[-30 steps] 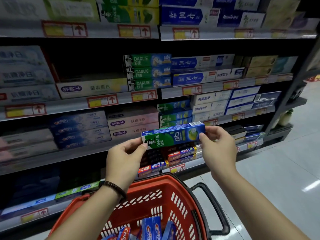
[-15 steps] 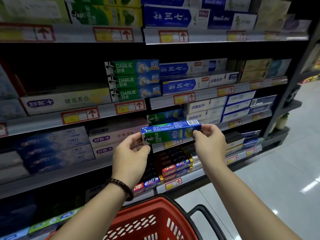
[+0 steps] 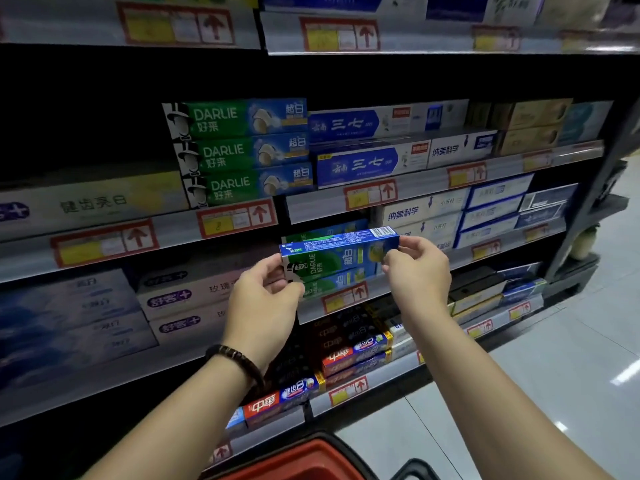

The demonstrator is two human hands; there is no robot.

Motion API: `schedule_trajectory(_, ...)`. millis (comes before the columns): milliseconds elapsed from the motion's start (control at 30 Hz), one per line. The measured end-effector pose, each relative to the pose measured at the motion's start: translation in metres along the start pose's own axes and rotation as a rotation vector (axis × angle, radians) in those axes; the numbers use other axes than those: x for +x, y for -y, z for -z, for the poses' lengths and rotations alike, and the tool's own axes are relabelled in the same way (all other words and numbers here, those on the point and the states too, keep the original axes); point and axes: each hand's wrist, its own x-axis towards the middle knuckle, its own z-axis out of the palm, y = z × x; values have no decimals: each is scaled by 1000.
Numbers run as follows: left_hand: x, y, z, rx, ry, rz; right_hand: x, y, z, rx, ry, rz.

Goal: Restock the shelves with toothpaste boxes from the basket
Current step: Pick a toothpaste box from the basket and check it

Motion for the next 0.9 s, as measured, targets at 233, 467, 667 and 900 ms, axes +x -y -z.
schedule_trajectory(233,26,9,-14,38,11,2,22,-7,-9,31,96,52)
schedule_trajectory(467,34,11,-21,124,8,28,44,-28,-22,140,235,23)
schedule_trajectory(667,34,12,-30,162,1,14,45,-40,-33,179,254,-47)
schedule_trajectory(900,37,15,-40,186,2,-12,49,-42,-40,202,249,-66)
